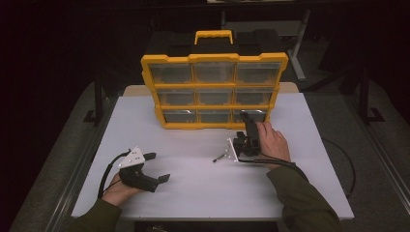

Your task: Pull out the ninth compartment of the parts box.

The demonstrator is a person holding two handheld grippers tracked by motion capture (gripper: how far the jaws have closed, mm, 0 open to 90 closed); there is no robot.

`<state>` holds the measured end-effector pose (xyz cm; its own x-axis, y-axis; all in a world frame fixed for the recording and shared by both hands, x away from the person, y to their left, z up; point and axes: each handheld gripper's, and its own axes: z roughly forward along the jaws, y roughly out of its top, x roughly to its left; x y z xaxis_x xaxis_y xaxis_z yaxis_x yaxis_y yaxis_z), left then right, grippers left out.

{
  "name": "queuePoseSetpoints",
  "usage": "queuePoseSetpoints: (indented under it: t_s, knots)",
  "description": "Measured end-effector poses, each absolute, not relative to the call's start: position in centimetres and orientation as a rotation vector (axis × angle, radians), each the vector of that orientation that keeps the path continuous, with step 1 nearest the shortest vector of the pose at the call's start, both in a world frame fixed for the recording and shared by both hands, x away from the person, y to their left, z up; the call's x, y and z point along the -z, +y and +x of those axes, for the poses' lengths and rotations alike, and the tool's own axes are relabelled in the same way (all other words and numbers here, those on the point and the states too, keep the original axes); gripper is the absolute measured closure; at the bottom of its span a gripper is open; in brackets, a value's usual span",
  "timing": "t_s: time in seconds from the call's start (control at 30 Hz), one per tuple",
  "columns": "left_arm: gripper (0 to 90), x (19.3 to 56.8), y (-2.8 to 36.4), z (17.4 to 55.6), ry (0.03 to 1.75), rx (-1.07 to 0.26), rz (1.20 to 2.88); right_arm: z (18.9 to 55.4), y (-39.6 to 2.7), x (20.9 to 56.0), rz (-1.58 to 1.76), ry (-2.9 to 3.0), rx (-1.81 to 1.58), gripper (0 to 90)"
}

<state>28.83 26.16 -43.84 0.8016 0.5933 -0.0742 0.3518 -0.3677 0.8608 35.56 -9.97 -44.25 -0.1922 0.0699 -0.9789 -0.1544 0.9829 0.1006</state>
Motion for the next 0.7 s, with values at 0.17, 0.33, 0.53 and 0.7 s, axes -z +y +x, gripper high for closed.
queuePoseSetpoints:
  t_s: [0.17, 0.33, 0.53, 0.7]
  knots:
    - [1.6, 43.8, 26.2, 28.9, 0.707, -0.308, 1.981, 36.1, -10.2, 44.5, -0.06, 1.725, -0.151, 10.3]
    - [1.6, 43.8, 26.3, 28.9, 0.705, -0.308, 1.982, 36.5, -10.3, 44.8, -0.041, 1.723, -0.13, 10.2]
    - [1.6, 43.8, 26.2, 28.9, 0.703, -0.307, 1.985, 36.8, -10.1, 45.2, -0.029, 1.693, -0.112, 10.3]
    - [1.6, 43.8, 26.2, 28.9, 0.701, -0.305, 1.99, 36.9, -9.9, 45.4, -0.037, 1.661, -0.082, 11.6]
